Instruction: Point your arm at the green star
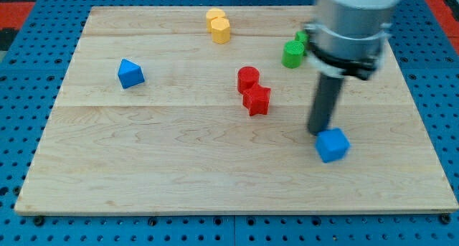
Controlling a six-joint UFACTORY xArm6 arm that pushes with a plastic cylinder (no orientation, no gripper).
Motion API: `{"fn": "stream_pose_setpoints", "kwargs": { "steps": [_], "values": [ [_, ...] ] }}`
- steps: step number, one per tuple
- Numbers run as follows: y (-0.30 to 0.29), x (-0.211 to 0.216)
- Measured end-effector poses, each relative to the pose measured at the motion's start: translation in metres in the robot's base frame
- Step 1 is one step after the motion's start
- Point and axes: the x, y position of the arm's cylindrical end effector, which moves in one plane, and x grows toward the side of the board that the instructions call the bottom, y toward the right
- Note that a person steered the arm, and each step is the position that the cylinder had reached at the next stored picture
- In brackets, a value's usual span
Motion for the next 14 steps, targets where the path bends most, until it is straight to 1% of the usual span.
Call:
{"fn": "stream_pose_setpoints", "kwargs": {
  "steps": [1,2,3,4,5,6,8,12,14],
  "values": [
    [0.041,0.038],
    [0.041,-0.012],
    [0.064,-0.115],
    [0.074,-0.179],
    [0.074,-0.217],
    [0.074,-0.24],
    [0.011,-0.306],
    [-0.081,-0.306],
    [-0.053,-0.306]
  ]
}}
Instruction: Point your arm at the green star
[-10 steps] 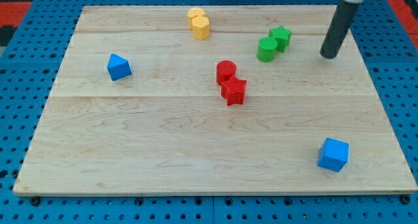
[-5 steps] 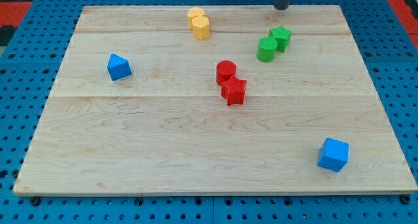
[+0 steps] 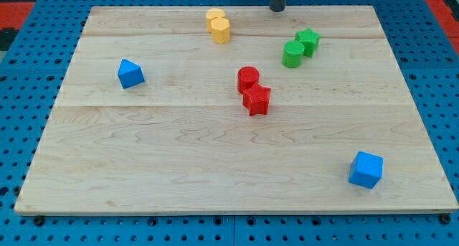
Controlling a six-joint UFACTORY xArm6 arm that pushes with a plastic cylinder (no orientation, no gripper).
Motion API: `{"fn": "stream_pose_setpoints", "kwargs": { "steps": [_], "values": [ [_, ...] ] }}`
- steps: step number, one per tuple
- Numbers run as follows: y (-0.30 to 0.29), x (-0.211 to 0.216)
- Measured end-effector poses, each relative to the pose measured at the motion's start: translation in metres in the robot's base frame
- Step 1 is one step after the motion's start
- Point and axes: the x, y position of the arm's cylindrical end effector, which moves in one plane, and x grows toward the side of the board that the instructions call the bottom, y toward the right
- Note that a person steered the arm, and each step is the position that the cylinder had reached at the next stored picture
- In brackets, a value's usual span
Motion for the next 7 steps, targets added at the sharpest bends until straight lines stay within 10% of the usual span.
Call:
{"fn": "stream_pose_setpoints", "kwargs": {
  "steps": [7],
  "values": [
    [0.016,0.019]
  ]
}}
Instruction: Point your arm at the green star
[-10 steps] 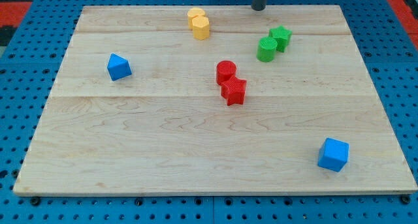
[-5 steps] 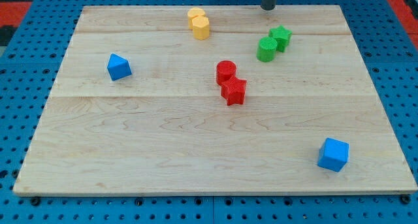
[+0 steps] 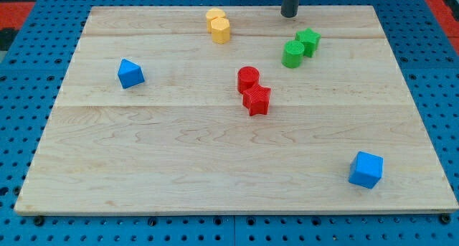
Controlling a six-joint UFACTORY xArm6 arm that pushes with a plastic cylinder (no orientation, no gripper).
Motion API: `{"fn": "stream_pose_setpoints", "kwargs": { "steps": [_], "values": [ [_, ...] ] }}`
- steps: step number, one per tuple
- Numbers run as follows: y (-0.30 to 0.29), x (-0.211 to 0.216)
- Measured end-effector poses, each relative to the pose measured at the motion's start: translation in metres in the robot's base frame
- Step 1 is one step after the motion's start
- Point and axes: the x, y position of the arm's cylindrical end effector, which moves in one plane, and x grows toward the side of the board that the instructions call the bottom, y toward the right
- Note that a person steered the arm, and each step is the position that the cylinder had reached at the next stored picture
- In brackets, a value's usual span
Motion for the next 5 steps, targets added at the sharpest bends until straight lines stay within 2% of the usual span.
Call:
{"fn": "stream_pose_setpoints", "kwargs": {
  "steps": [2,4,5],
  "values": [
    [0.036,0.0],
    [0.039,0.005],
    [0.028,0.042]
  ]
}}
